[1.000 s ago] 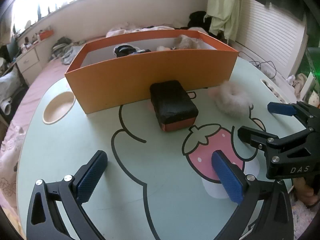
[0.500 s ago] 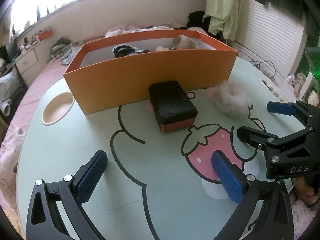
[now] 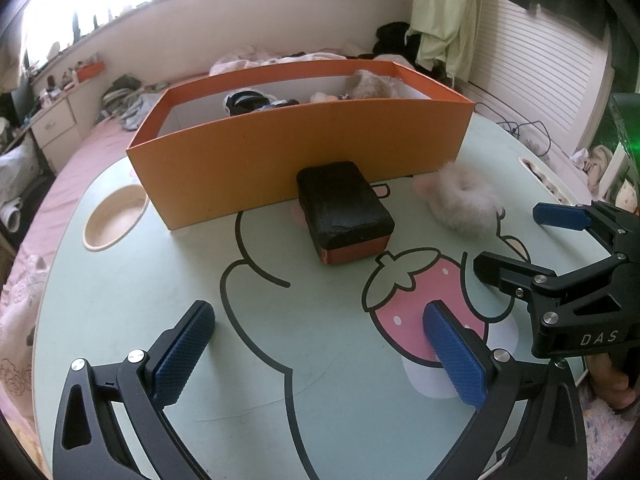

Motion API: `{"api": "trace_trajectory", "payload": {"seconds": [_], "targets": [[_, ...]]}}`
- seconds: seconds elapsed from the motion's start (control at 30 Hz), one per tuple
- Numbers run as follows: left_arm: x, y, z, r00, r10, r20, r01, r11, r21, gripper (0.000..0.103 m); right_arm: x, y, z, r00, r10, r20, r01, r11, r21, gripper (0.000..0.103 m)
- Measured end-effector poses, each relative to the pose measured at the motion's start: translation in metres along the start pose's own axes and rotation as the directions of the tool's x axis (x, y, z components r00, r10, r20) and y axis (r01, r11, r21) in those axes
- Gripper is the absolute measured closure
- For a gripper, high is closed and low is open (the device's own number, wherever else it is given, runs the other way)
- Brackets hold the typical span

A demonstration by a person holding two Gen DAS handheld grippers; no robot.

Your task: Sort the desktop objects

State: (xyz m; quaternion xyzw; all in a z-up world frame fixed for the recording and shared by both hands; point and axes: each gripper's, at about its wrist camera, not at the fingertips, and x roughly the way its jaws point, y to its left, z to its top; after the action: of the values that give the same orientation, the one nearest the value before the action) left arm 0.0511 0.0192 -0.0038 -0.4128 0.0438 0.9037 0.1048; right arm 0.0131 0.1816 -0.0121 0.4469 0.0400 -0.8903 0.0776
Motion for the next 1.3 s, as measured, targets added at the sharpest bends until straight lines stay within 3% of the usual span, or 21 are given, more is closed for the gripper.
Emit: {"api": "trace_trajectory", "payload": {"seconds": [0.63, 0.77, 0.9, 1.1, 1.17, 1.23, 1.27, 1.3], "targets": [[0.001, -0.001, 0.002, 1.000, 0.003, -0.011, -0.003, 1.000, 0.001, 0.000, 0.000, 0.000, -0.001, 1.000, 0.001, 0.001, -0.001, 1.000, 0.000, 0.000], [0.000, 0.006, 0.015, 0.999, -0.047, -0.014, 0.046, 0.996, -0.073, 0.000, -0.001, 0.000, -0.001, 1.000, 0.001, 0.001, -0.001, 1.000, 0.001, 0.000], [0.000, 0.018, 0.033, 0.999, -0.029, 0.028, 0.034, 0.984, -0.173, 0.000, -0.001, 0.000, -0.001, 1.000, 0.001, 0.001, -0.001, 1.000, 0.000, 0.000], [0.016, -0.001, 0.056, 1.000, -0.024, 0.010, 0.025, 0.991, -0.130, 0.000, -0.001, 0.000, -0.001, 1.000, 0.001, 0.001, -0.001, 1.000, 0.000, 0.000], [0.023, -0.007, 0.057, 1.000, -0.009, -0.009, 0.008, 0.994, -0.107, 0.004, -0.001, 0.000, -0.001, 1.000, 0.001, 0.001, -0.001, 1.000, 0.001, 0.000], [0.033, -0.008, 0.055, 0.999, 0.004, -0.046, -0.008, 0.995, -0.099, 0.022, -0.001, 0.000, -0.001, 1.000, 0.001, 0.001, -0.001, 1.000, 0.001, 0.000], [0.035, -0.010, 0.054, 0.999, 0.037, -0.038, -0.040, 0.996, -0.076, 0.024, -0.001, 0.000, -0.001, 1.000, 0.001, 0.001, -0.001, 1.000, 0.001, 0.000], [0.033, -0.009, 0.051, 0.998, 0.052, -0.032, -0.053, 0.997, -0.060, 0.036, -0.001, 0.000, -0.001, 1.000, 0.001, 0.001, -0.001, 1.000, 0.001, 0.000]]}}
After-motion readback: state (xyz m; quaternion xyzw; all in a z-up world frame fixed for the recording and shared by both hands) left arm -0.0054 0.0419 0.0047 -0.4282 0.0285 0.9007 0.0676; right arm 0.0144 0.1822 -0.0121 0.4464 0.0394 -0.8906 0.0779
